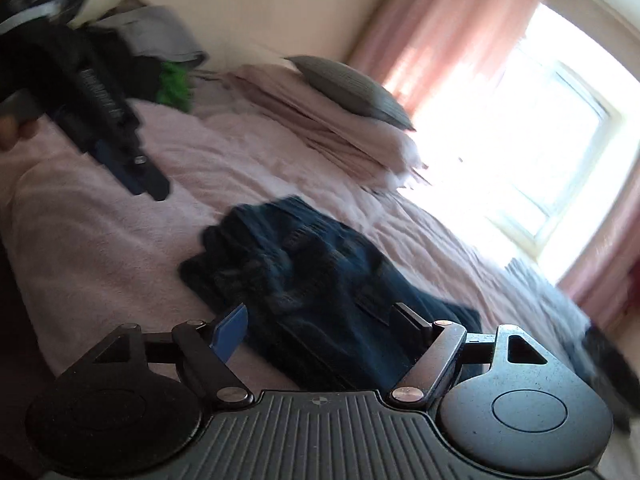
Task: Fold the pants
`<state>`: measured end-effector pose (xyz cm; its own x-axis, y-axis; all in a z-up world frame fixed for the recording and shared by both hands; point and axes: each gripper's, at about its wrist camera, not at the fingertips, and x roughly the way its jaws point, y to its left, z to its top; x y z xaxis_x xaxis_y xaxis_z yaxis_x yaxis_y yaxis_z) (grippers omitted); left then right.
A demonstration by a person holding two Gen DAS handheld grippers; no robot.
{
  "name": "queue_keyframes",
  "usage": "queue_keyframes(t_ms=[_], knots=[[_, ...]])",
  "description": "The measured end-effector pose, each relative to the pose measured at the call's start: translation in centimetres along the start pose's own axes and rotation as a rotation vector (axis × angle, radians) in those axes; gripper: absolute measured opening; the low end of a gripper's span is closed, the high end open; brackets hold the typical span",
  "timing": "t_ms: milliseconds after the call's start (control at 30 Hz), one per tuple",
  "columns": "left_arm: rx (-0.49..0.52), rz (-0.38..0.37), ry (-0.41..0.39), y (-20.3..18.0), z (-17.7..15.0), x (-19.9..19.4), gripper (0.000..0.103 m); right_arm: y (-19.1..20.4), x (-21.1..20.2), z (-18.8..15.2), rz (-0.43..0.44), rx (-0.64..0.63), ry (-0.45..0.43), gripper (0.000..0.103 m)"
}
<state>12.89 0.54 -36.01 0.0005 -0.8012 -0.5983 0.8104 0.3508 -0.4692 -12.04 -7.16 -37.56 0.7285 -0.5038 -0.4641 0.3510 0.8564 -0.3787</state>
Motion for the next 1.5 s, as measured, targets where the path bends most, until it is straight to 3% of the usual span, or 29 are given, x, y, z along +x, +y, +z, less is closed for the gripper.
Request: queue_keyframes(t_ms=[67,200,300,433,467,533,600,667,767,933,1033,1133,1300,1500], knots=[[-0.009,-0.061,-0.005,-1.1,0.4,0.5,0.032,-4.6,-0.7,-1.1,-0.062,0.286,0.047,0.053],[-0.007,-0.126,-0.003,-2.7,1.4,2.4,0.032,-14.3,-1.6,-6.4,-0.147,0.928,0.131,0.041],[-0.009,-0.103,0.022,-3.2,1.9,4.6,0.032,-17.8,-1.5,-10.1,-0.162,1.146,0.146,0.039],[-0.020,-0.078,0.028,-3.3,1.9,6.3,0.031,-19.3,-1.1,-13.0,-0.027,1.371,0.113,0.036],[-0.008,-0.069,0.012,-3.4,1.9,6.2,0.016,-18.8,-0.9,-13.4,-0.013,1.391,0.112,0.031],[0.019,-0.072,-0.029,-3.4,1.9,5.2,0.003,-17.7,-0.7,-12.7,-0.056,1.330,0.121,0.031],[0.000,-0.082,-0.060,-2.7,1.9,4.0,0.003,-16.4,-0.8,-11.0,-0.078,1.173,0.108,0.030],[0.063,-0.030,-0.062,-2.6,1.4,3.8,0.004,-15.2,-0.3,-9.8,-0.082,1.019,0.106,0.030],[0.076,0.033,0.000,-1.9,0.3,5.7,0.007,-12.6,1.4,-9.0,-0.143,0.792,0.186,0.030],[0.185,0.139,-0.024,-3.6,1.6,4.8,0.021,-13.6,0.4,-8.0,-0.139,0.760,0.180,0.030],[0.259,0.211,-0.082,-4.8,3.3,3.7,0.018,-14.8,-0.6,-6.7,-0.175,0.715,0.098,0.030],[0.277,0.167,-0.125,-6.1,5.4,4.3,0.018,-15.7,0.4,-5.0,-0.137,0.666,0.063,0.030],[0.346,0.198,-0.096,-8.3,7.7,9.7,0.019,-16.5,4.9,-2.8,-0.084,0.571,0.047,0.030],[0.320,0.294,-0.020,-5.5,6.4,15.5,0.019,-17.8,11.7,-2.5,-0.077,0.475,0.076,0.029]])
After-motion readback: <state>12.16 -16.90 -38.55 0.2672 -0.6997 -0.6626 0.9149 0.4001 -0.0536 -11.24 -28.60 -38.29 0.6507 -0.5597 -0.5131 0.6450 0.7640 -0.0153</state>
